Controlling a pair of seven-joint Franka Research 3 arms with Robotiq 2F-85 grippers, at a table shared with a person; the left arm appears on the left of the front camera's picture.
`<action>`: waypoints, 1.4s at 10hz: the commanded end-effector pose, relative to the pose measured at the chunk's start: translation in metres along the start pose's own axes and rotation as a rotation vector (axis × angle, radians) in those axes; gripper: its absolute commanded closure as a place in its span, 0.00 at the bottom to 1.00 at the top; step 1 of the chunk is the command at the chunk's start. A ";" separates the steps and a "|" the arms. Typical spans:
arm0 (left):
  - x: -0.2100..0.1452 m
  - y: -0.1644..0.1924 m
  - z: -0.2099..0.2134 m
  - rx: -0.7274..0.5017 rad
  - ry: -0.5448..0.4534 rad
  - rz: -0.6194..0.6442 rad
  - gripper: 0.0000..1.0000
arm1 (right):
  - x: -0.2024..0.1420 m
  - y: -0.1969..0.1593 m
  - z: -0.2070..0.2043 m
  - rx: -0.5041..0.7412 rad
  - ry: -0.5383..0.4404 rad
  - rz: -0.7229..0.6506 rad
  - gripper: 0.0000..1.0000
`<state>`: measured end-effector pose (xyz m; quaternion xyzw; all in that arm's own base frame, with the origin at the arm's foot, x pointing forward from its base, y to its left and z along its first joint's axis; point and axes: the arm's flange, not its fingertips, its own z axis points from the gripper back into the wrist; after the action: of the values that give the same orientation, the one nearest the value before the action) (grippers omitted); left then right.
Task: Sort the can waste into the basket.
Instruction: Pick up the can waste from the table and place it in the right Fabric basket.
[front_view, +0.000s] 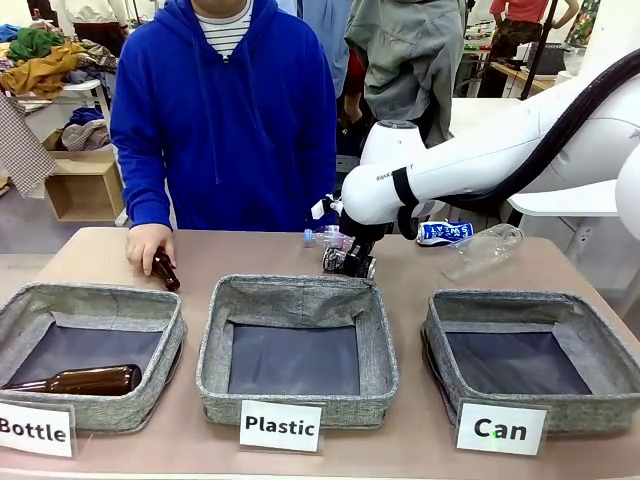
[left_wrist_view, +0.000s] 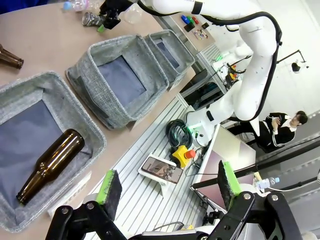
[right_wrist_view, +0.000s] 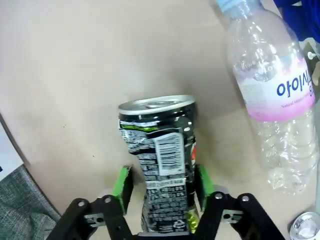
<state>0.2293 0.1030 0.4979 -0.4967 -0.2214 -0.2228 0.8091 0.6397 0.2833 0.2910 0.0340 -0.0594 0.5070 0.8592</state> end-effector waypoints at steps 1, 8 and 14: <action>-0.005 -0.001 -0.001 0.009 0.011 0.012 0.00 | -0.002 -0.001 -0.001 0.017 0.015 0.021 1.00; -0.005 -0.001 -0.001 0.009 0.011 0.012 0.00 | -0.075 0.017 0.175 -0.020 -0.068 0.167 1.00; 0.002 -0.017 0.108 0.051 -0.236 0.035 0.00 | -0.245 0.073 0.210 0.102 -0.050 0.537 1.00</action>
<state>0.2148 0.1484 0.5274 -0.4962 -0.2723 -0.1799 0.8045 0.4623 0.0914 0.4792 0.0669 -0.0446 0.7046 0.7050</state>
